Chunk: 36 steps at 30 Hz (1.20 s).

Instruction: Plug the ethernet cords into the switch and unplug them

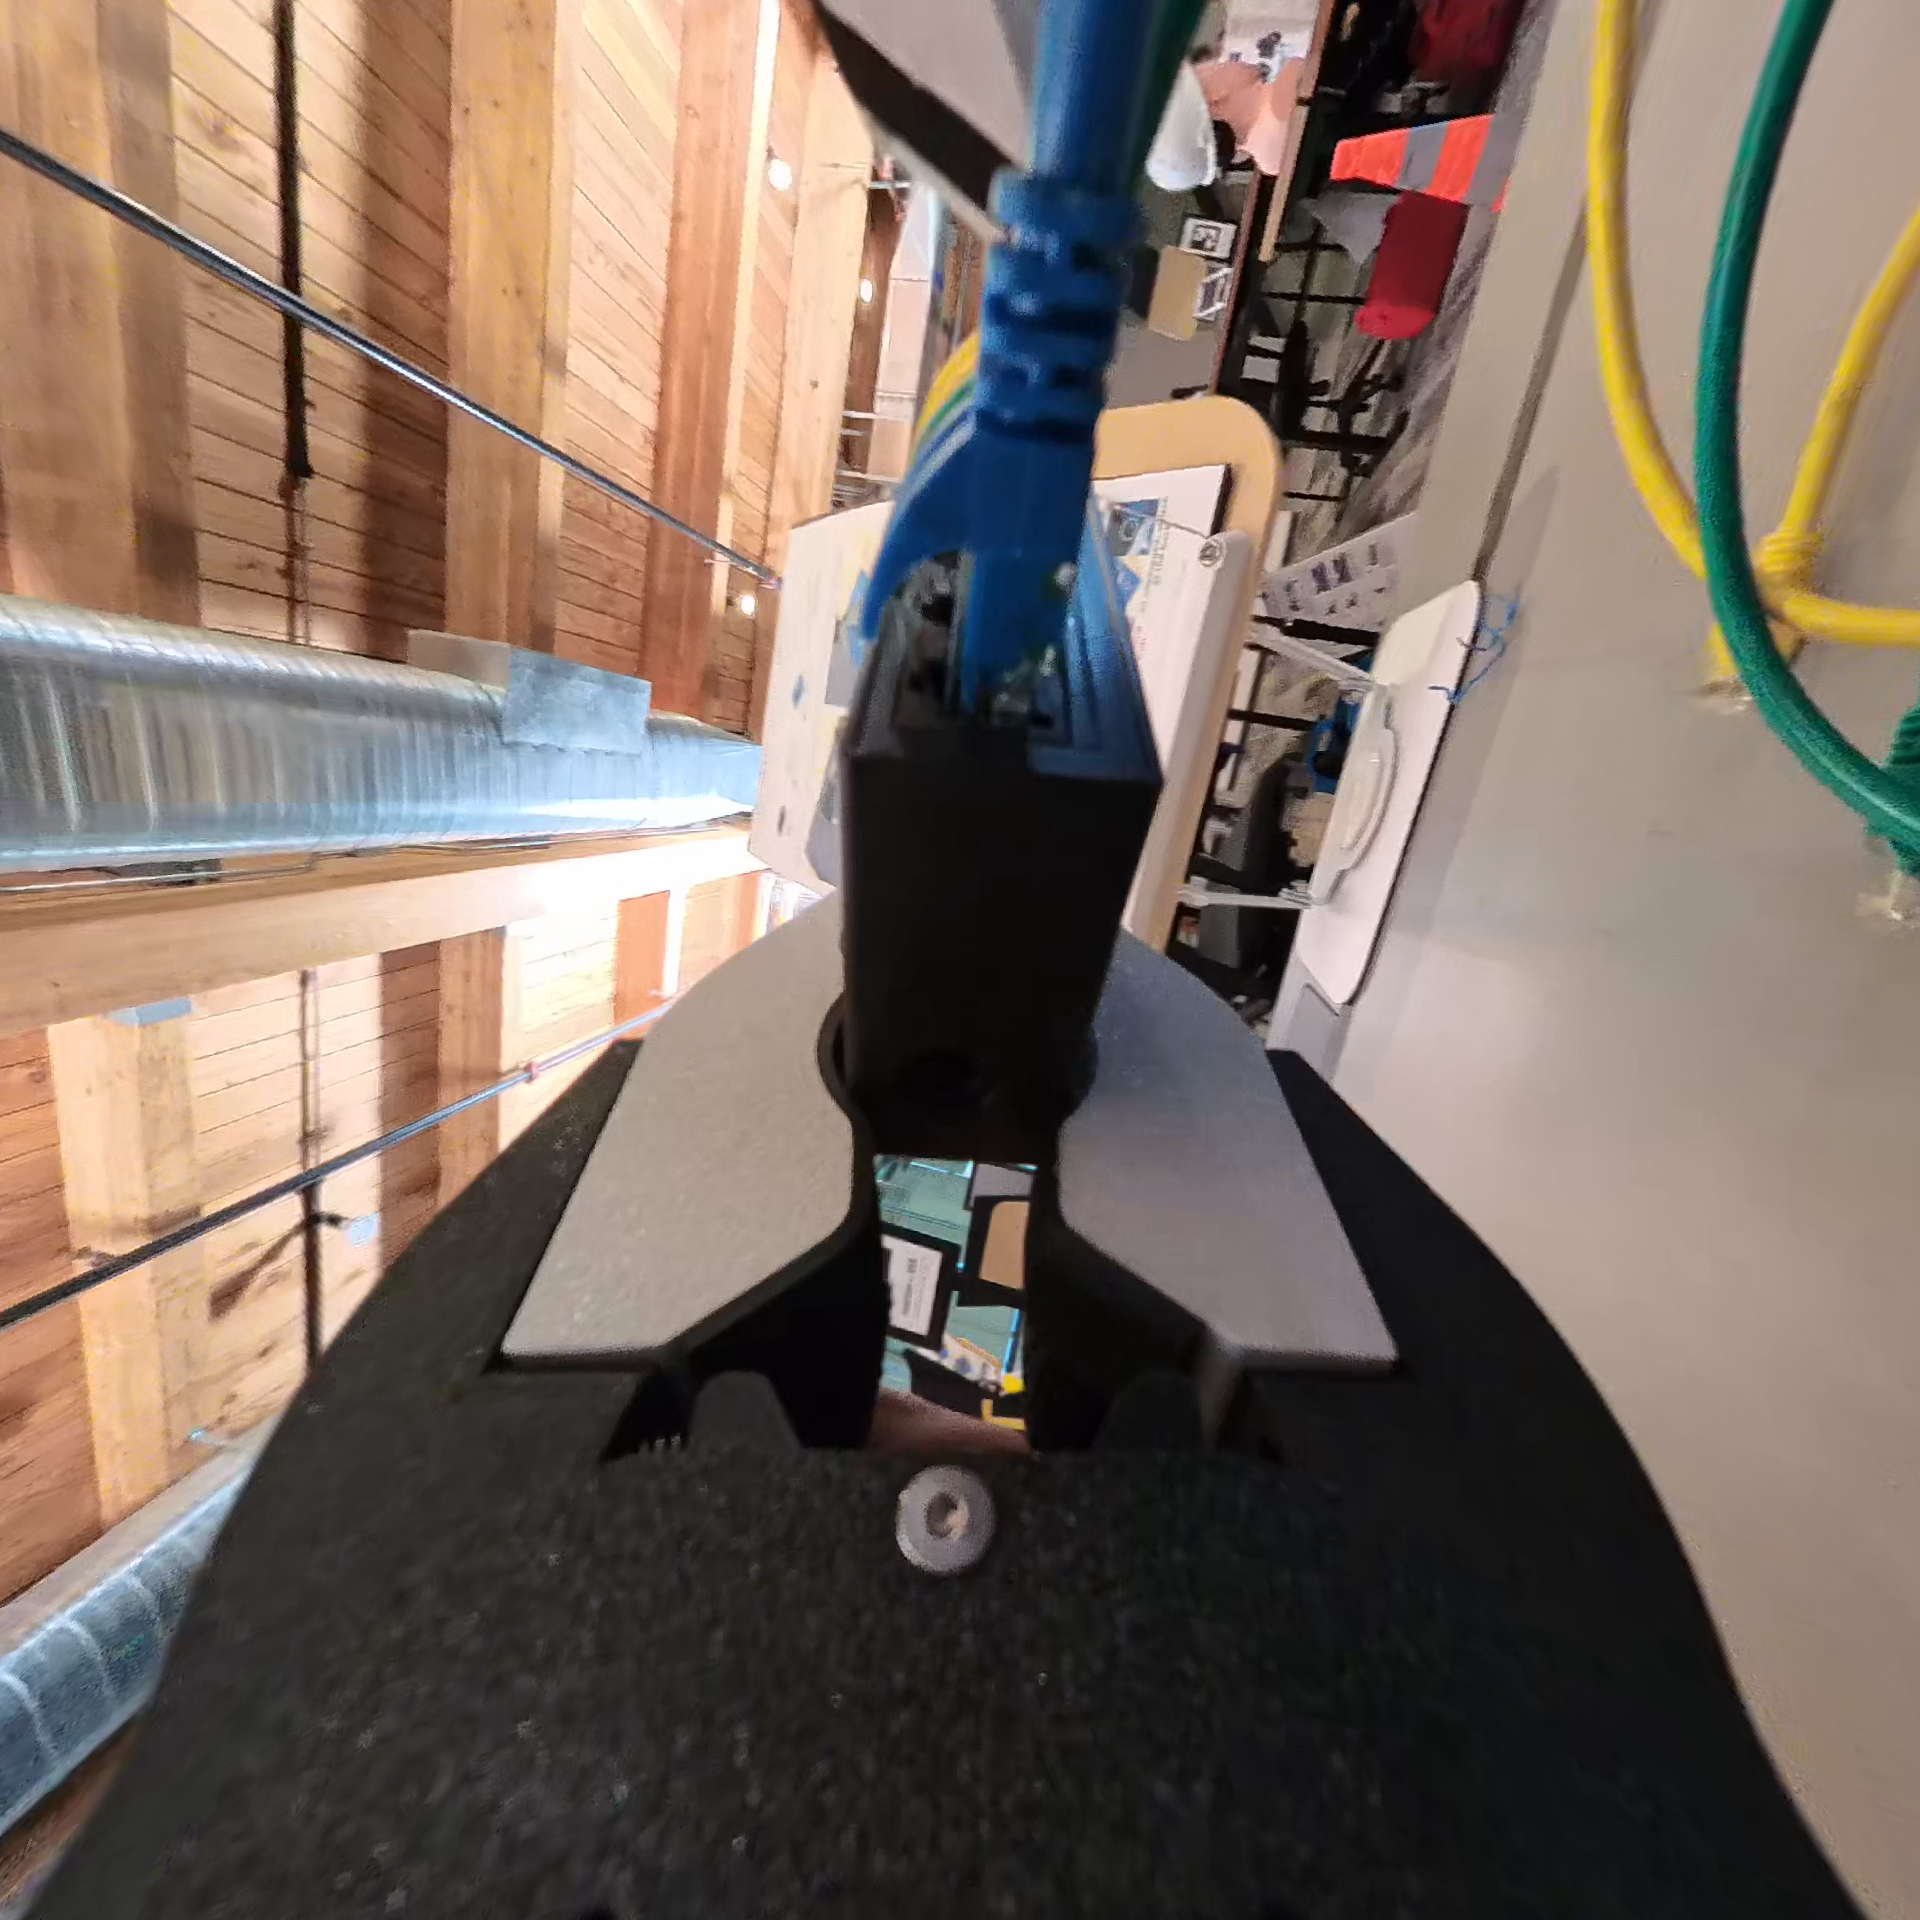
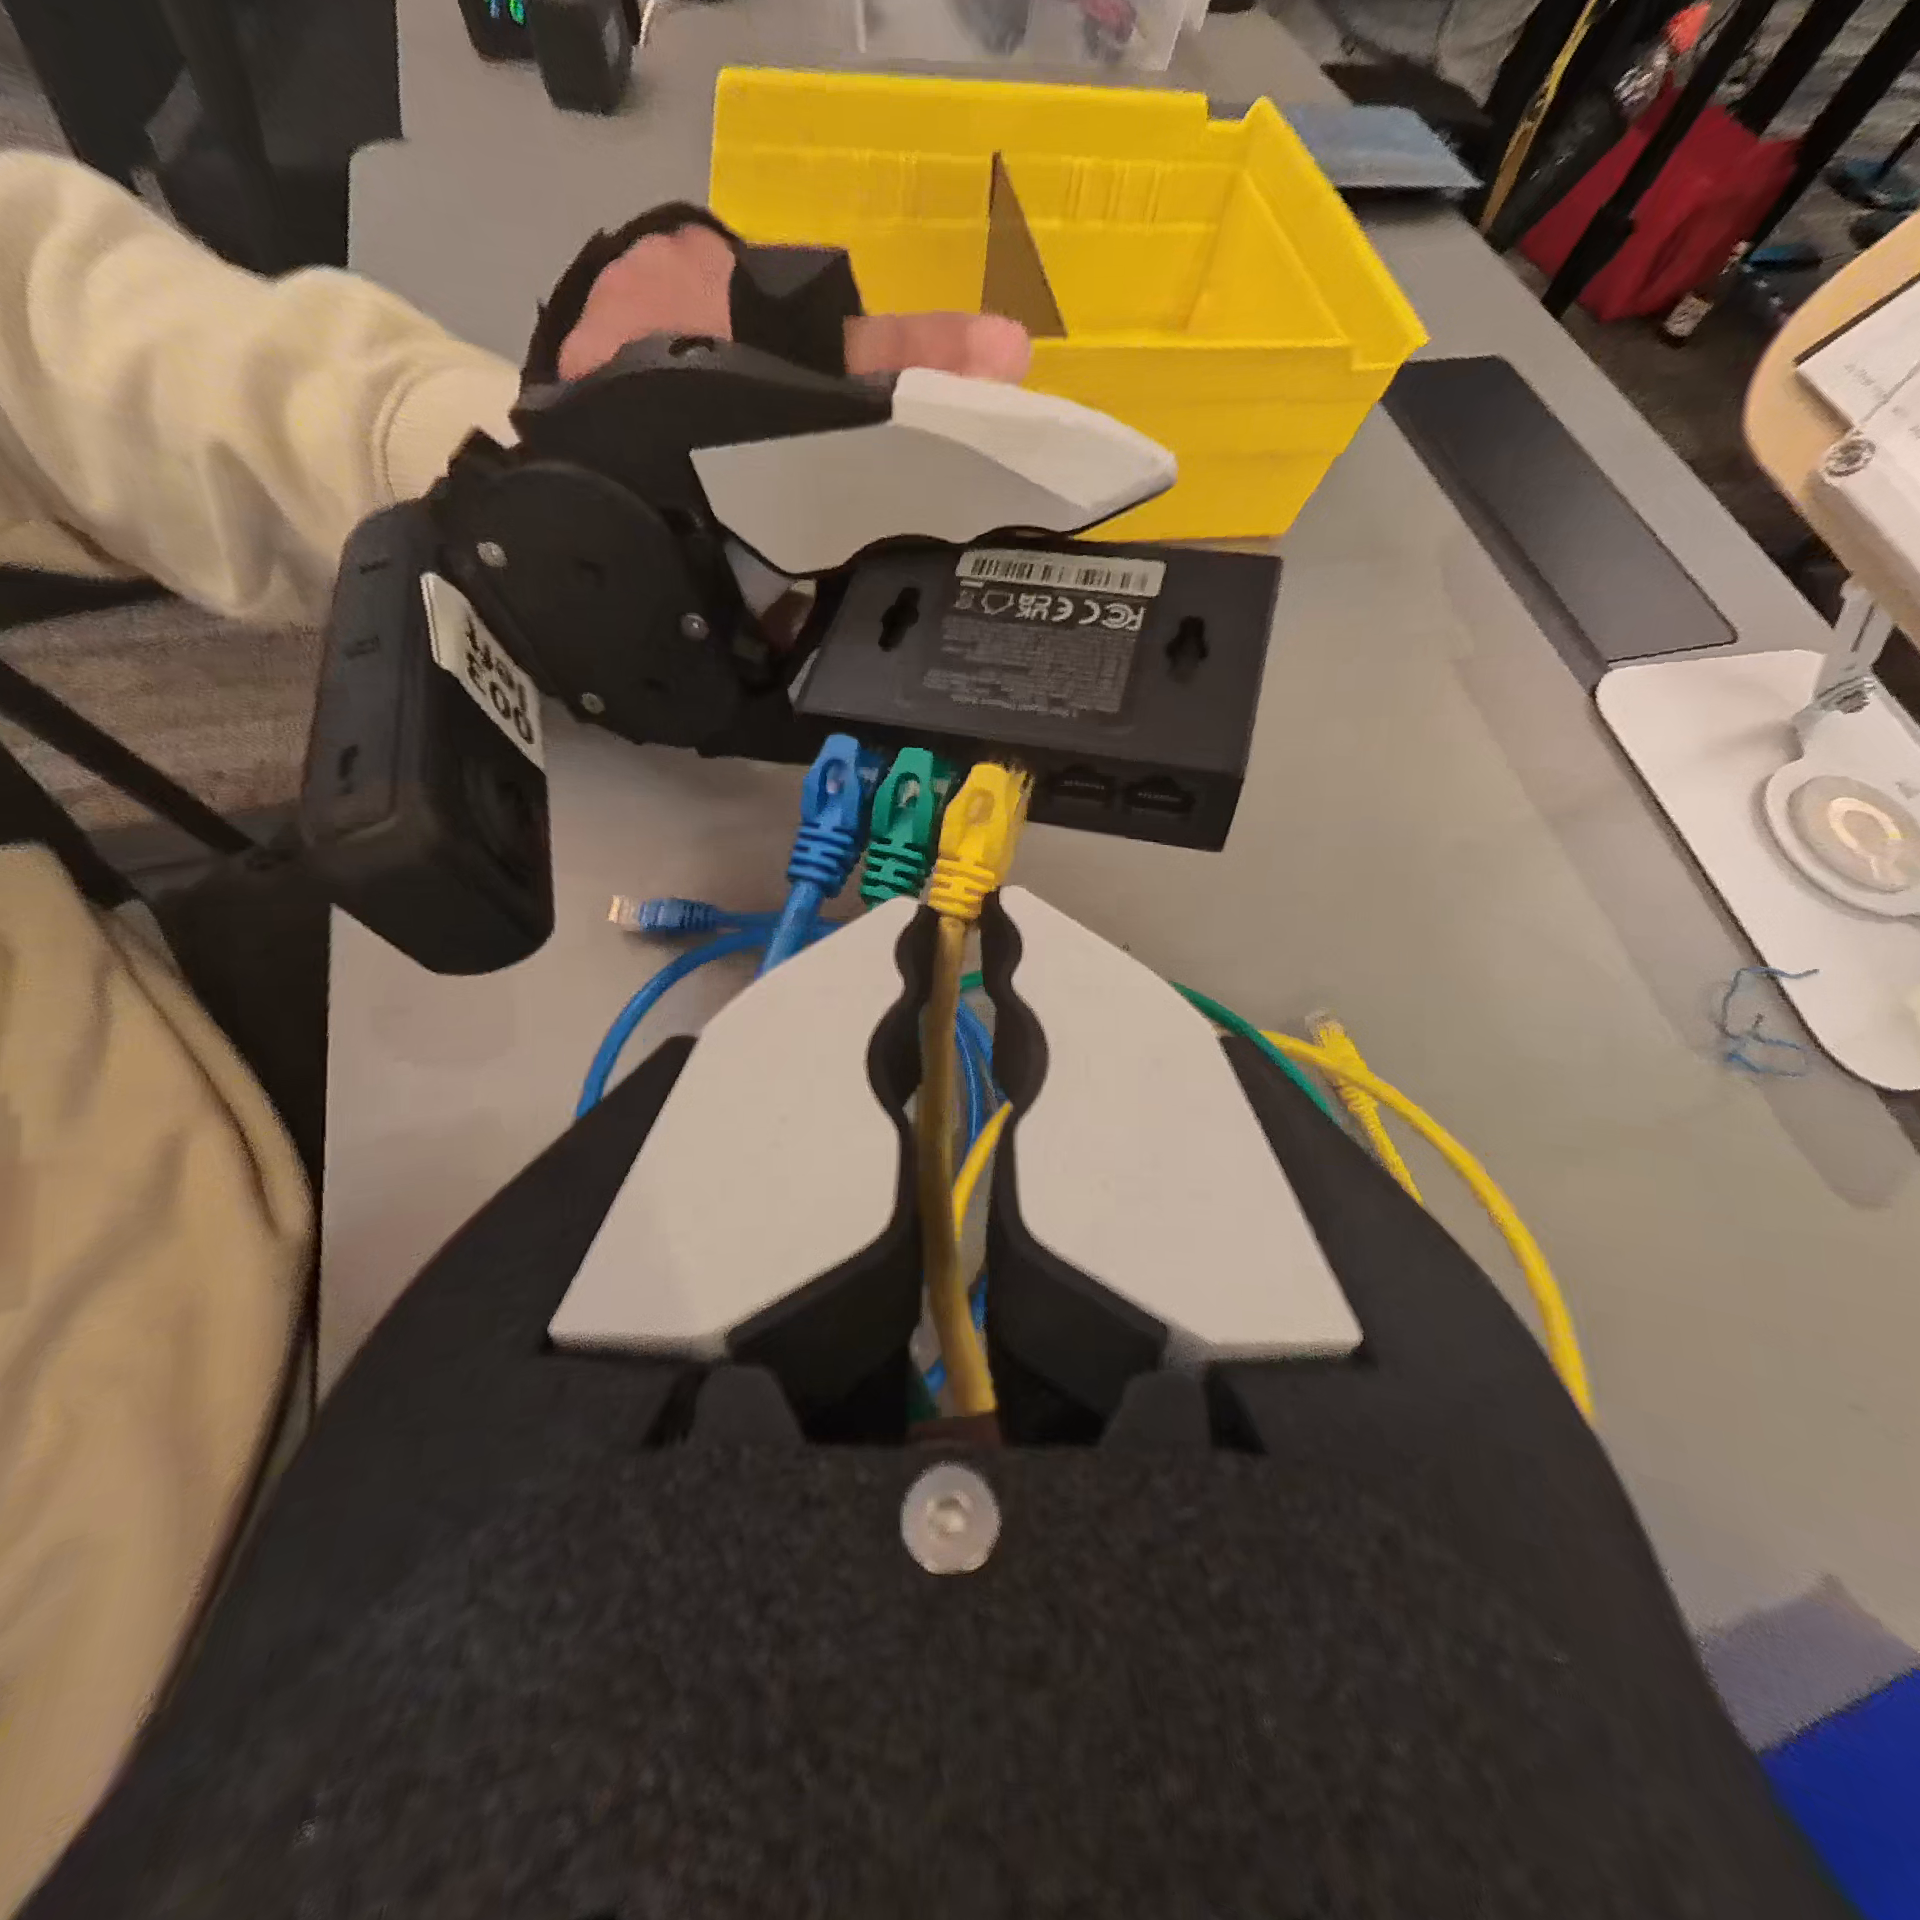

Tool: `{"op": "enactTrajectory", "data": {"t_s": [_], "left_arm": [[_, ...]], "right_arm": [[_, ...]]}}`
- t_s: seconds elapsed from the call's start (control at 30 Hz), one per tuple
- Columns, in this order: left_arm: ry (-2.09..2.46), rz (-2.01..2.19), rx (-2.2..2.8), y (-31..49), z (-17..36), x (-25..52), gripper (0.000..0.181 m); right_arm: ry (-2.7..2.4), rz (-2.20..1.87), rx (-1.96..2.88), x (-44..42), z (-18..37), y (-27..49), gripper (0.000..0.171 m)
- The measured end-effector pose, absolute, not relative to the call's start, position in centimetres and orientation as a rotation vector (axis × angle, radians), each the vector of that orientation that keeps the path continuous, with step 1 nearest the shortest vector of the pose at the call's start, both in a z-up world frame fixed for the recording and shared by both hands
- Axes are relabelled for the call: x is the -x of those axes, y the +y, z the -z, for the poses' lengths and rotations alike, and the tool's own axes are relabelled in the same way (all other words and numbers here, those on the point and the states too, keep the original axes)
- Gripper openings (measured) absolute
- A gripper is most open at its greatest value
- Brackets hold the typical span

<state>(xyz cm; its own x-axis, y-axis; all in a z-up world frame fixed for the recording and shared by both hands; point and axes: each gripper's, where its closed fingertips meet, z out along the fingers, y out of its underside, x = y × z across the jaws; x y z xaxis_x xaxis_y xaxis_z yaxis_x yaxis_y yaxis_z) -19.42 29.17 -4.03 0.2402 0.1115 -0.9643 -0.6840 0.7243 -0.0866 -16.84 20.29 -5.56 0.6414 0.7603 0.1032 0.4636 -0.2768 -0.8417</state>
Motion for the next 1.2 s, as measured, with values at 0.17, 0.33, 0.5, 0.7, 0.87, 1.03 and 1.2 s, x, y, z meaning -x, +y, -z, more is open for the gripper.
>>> {"op": "enactTrajectory", "data": {"t_s": [0.17, 0.33, 0.5, 0.7, 0.87, 1.03, 1.2], "left_arm": [[1.233, -0.577, 0.567, 29.3, 4.3, 19.4, 0.027], [1.267, -0.442, 0.692, 29.8, 5.7, 18.9, 0.028], [1.315, -0.318, 0.723, 29.1, 6.5, 18.6, 0.029], [1.389, -0.151, 0.873, 29.0, 8.1, 18.4, 0.029], [1.541, 0.033, 1.095, 28.5, 10.8, 18.8, 0.029], [1.674, 0.321, 1.166, 25.9, 11.9, 19.1, 0.028], [1.691, 0.441, 1.075, 24.3, 11.5, 18.4, 0.028]], "right_arm": [[-0.963, -0.408, 1.908, 16.8, 5.5, 20.5, 0.008], [-0.914, -0.447, 1.922, 16.5, 5.2, 20.9, 0.009], [-1.061, -0.313, 1.898, 15.0, 2.1, 20.2, 0.024], [-1.324, -0.257, 1.693, 13.9, -0.4, 20.4, 0.037], [-1.371, -0.292, 1.760, 15.3, 2.2, 19.9, 0.043], [-1.522, 0.027, 1.595, 15.1, 2.5, 19.5, 0.023], [-1.509, -0.183, 1.690, 15.3, 1.2, 19.8, 0.028]]}}
